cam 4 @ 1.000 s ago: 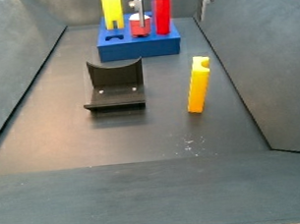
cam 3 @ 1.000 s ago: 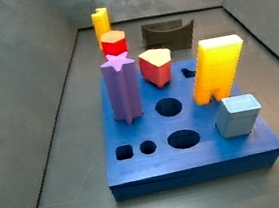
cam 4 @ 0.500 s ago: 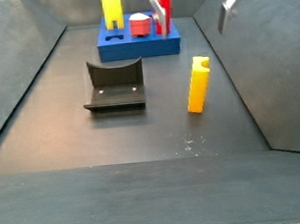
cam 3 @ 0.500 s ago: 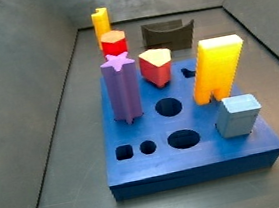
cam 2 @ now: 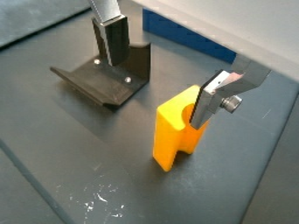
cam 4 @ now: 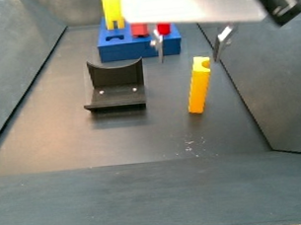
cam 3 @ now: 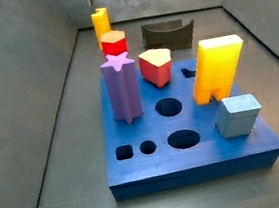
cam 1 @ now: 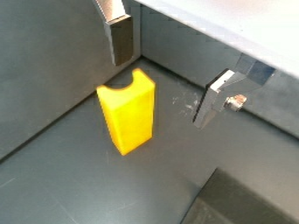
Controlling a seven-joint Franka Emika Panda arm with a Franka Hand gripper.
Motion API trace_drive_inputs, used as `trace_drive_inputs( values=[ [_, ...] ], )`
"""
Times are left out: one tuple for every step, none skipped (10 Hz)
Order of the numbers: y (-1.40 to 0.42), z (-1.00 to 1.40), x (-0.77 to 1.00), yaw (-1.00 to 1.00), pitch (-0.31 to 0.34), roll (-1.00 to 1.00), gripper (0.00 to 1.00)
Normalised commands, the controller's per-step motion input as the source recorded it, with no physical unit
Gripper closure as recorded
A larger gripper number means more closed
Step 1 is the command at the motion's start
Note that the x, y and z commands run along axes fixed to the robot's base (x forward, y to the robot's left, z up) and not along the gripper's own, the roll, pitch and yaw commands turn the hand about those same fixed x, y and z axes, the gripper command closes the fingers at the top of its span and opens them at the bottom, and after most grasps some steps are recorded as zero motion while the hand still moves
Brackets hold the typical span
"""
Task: Pick up the arch object. Move up. Rotate the arch object. Move to above the board. Insert the arch object.
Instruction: Pick up the arch object.
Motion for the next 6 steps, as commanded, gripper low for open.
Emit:
trace_drive_inputs(
  values=[
    [-0.11, -0.81, -0.07, -0.16, 0.000, -0.16, 0.00],
    [-0.04, -0.77, -0.27, -0.15, 0.000, -0.20, 0.00],
    [-0.08, -0.77, -0.25, -0.11, 0.000, -0.19, 0.00],
    [-0.05, -0.83, -0.12, -0.08, -0.054, -0.15, 0.00],
    [0.00, -0.68, 0.00, -0.11, -0.014, -0.23, 0.00],
    [0.00, -0.17, -0.02, -0.06, -0.040, -0.05, 0.00]
  ],
)
